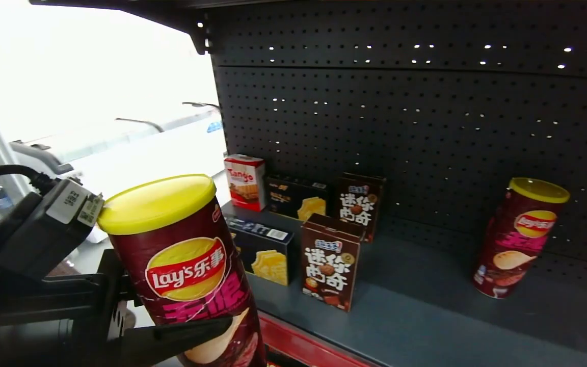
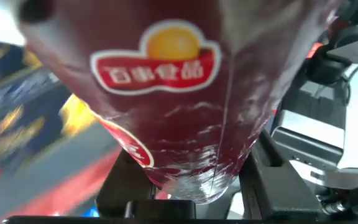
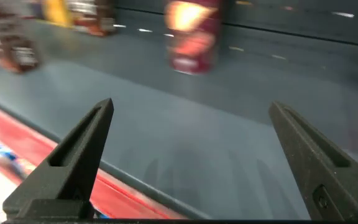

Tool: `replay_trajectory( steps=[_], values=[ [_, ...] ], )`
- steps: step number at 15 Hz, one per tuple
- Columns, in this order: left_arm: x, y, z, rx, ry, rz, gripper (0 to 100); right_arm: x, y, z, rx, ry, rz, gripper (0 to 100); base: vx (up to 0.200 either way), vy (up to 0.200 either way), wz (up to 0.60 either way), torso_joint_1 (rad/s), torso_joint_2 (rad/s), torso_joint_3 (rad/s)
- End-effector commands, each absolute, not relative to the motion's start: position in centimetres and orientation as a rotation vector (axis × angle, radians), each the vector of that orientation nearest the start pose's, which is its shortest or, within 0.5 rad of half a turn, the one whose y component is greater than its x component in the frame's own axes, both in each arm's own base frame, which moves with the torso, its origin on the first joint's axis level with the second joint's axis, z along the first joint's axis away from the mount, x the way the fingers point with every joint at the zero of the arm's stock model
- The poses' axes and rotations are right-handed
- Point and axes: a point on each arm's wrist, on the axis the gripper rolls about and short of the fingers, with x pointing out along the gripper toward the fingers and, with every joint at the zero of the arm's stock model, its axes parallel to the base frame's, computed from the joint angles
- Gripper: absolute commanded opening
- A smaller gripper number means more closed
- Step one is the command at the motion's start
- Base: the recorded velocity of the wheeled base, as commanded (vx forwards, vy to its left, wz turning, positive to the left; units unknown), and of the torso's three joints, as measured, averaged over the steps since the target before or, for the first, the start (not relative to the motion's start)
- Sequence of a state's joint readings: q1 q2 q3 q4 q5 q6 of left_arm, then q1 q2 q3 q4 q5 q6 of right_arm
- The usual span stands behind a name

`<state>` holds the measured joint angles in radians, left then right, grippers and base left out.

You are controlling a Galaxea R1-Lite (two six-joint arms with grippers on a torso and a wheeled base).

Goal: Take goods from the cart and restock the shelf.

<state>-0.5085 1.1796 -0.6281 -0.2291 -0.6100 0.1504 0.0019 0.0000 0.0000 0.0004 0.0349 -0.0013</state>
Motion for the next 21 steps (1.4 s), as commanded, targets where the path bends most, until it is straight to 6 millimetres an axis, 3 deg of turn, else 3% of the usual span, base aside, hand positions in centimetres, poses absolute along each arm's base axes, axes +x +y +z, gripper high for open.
replay_trajectory(
  steps=[1,11,18,21],
  values=[
    [13.77,-9.62,22.01,0.118,0.249,-1.163,0,-2.27,0.07,7.55,-0.002,0.002,0.038,100,0.000,0.000,-0.60,0.002,0.00,0.002],
    [13.67,-9.74,21.77,0.119,0.258,-1.171,0,-2.27,0.08,7.55,-0.002,0.002,0.040,100,0.000,0.000,-0.06,0.000,0.00,0.000],
    [13.66,-9.73,21.68,0.119,0.262,-1.171,0,-2.27,0.08,7.55,-0.002,0.002,0.040,100,0.000,0.000,-0.60,0.002,0.00,-0.001],
    [13.67,-9.71,21.64,0.118,0.263,-1.169,0,-2.27,0.08,7.55,-0.002,0.002,0.040,100,0.000,0.000,0.00,0.000,0.00,0.000]
  ],
)
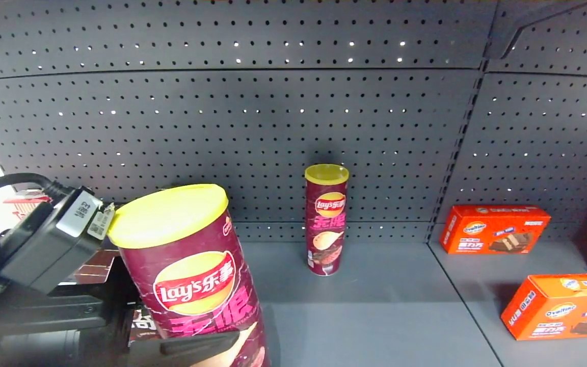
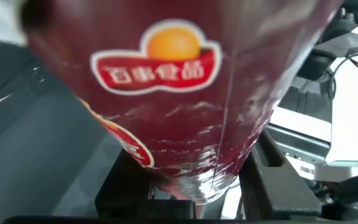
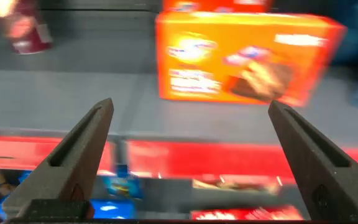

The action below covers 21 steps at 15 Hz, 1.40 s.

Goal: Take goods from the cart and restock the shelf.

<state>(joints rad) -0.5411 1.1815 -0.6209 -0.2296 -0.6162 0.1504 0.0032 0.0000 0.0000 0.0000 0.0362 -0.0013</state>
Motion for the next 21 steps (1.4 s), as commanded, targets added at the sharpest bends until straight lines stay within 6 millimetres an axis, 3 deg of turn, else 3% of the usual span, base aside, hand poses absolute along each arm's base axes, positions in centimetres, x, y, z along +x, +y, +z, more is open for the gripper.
replay_trajectory(
  steps=[1,8,9,10,11,12,15,19,20,21],
  values=[
    [13.7,-9.7,21.6,0.118,0.263,-1.168,0,-2.3,0.1,7.6,-0.002,0.002,0.040,100,0.000,0.000,0.00,0.000,0.00,0.000],
    [13.7,-9.7,21.6,0.120,0.263,-1.164,0,-2.2,0.1,7.6,-0.008,0.008,0.041,100,0.000,0.000,0.00,0.000,0.00,0.000],
    [13.7,-9.6,21.7,0.120,0.260,-1.159,0,-2.6,0.1,8.9,-0.013,-0.031,0.027,100,0.000,0.000,0.00,0.000,0.00,0.000],
    [13.7,-9.6,21.9,0.121,0.253,-1.157,0,-3.2,0.0,15.8,0.019,-0.102,0.042,100,0.000,0.000,0.00,0.000,0.00,0.000],
    [13.7,-9.7,21.8,0.122,0.258,-1.159,0,-1.4,0.1,18.5,0.067,-0.005,0.088,100,0.000,0.000,0.00,0.000,0.00,0.000],
    [13.7,-9.7,21.7,0.127,0.258,-1.147,0,-1.4,0.1,19.2,0.029,-0.011,0.161,100,0.000,0.000,0.00,0.000,0.00,0.000],
    [14.0,-9.8,21.6,0.132,0.265,-1.129,0,1.0,0.5,18.1,-0.067,0.105,0.286,100,0.000,0.000,0.00,0.000,0.00,0.000],
    [14.2,-9.9,21.3,0.132,0.283,-1.131,0,5.3,1.8,21.8,-0.068,0.183,0.489,100,0.000,0.000,0.00,0.000,0.00,0.000],
    [14.3,-10.0,21.3,0.131,0.281,-1.134,0,7.7,3.1,23.1,-0.075,0.195,0.585,100,0.000,0.000,0.00,0.000,0.00,0.000],
    [14.3,-10.0,21.3,0.131,0.281,-1.134,0,7.7,3.1,23.1,-0.075,0.195,0.585,100,0.000,0.000,0.00,0.000,0.00,0.000]
  ],
)
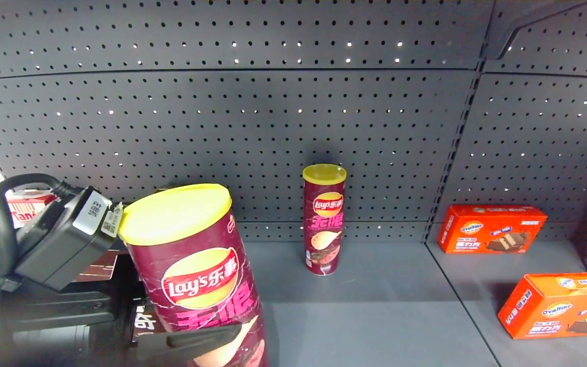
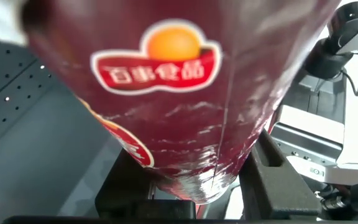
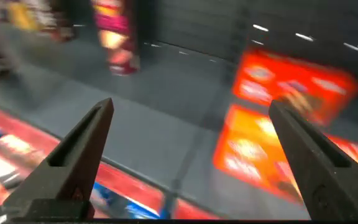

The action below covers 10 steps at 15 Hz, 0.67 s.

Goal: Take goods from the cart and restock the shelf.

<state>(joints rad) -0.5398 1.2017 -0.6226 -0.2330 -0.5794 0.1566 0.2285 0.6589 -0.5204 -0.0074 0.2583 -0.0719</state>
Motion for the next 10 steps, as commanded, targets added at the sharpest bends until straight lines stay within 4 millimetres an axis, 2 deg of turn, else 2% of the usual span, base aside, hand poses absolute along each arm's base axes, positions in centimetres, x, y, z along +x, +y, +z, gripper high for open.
replay_trajectory(
  steps=[1,2,3,4,5,9,10],
  values=[
    [14.2,-10.0,21.3,0.131,0.284,-1.134,0,11.4,5.2,23.6,-0.080,0.198,0.662,100,0.000,0.000,0.00,0.000,0.00,0.000],
    [14.2,-10.0,21.2,0.131,0.286,-1.133,0,13.3,6.2,23.4,-0.082,0.204,0.697,100,0.000,0.000,0.00,0.000,0.00,0.000],
    [14.2,-10.0,21.2,0.131,0.286,-1.133,0,13.6,6.3,23.3,-0.082,0.205,0.702,100,0.000,0.000,0.00,0.000,0.00,0.000],
    [14.3,-9.9,21.2,0.129,0.288,-1.126,0,16.8,7.8,22.3,-0.090,0.208,0.738,100,0.000,0.000,0.00,0.000,0.00,0.000],
    [14.2,-9.8,21.2,0.127,0.292,-1.123,0,18.4,8.5,21.8,-0.098,0.204,0.741,100,0.000,0.000,0.00,0.000,0.00,0.000],
    [14.1,-9.7,20.3,0.124,0.320,-1.121,0,23.0,10.1,20.6,-0.086,0.162,0.880,100,0.000,0.000,0.00,0.000,0.00,0.000],
    [14.0,-9.7,20.1,0.123,0.329,-1.121,0,24.8,10.2,19.6,-0.095,0.139,0.887,100,0.000,0.000,0.00,0.000,0.00,0.000]
  ],
)
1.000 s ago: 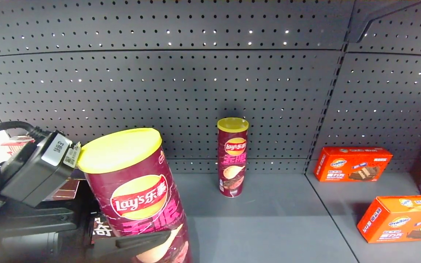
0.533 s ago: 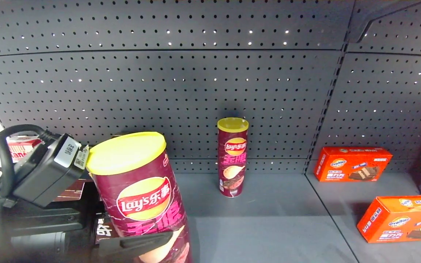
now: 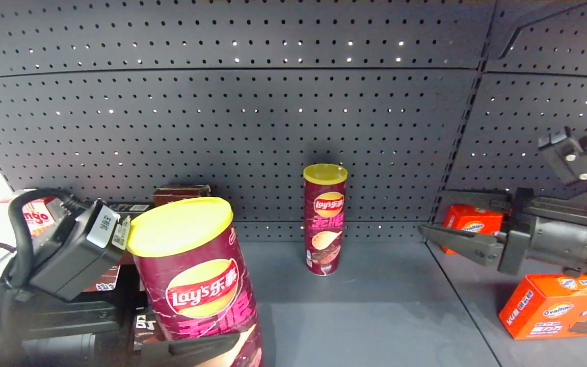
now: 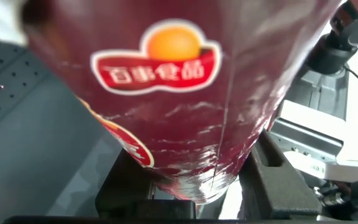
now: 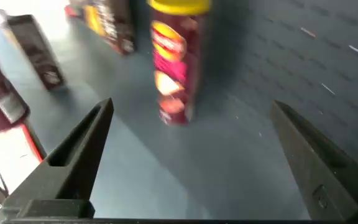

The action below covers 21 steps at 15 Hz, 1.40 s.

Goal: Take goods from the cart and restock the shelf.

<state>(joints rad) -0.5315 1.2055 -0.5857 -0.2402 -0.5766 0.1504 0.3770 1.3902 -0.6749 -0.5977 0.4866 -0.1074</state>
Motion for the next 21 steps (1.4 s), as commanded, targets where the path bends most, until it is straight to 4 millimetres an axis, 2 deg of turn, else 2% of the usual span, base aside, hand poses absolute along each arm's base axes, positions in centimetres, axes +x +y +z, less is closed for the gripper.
replay_trajectory(
  steps=[1,4,8,14,21],
  values=[
    [14.0,-9.6,20.0,0.122,0.333,-1.120,0,26.1,10.7,18.7,-0.106,0.122,0.890,100,0.000,0.000,0.00,0.000,0.00,0.000],
    [14.2,-9.3,19.9,0.118,0.333,-1.100,0,28.4,12.5,17.4,-0.101,0.090,1.011,100,0.000,0.000,0.00,0.000,0.00,0.000],
    [14.1,-9.1,19.6,0.116,0.340,-1.091,0,30.9,13.8,16.2,-0.093,0.064,1.113,100,0.000,0.000,0.00,0.000,0.00,0.000],
    [14.2,-9.0,19.6,0.113,0.341,-1.086,0,33.3,16.7,13.6,-0.088,0.073,1.205,100,0.000,0.000,0.00,0.000,0.00,0.000],
    [14.2,-9.0,19.3,0.112,0.355,-1.084,0,35.8,17.9,10.9,-0.080,0.088,1.238,100,0.000,0.000,0.00,0.000,0.00,0.000]
  ],
)
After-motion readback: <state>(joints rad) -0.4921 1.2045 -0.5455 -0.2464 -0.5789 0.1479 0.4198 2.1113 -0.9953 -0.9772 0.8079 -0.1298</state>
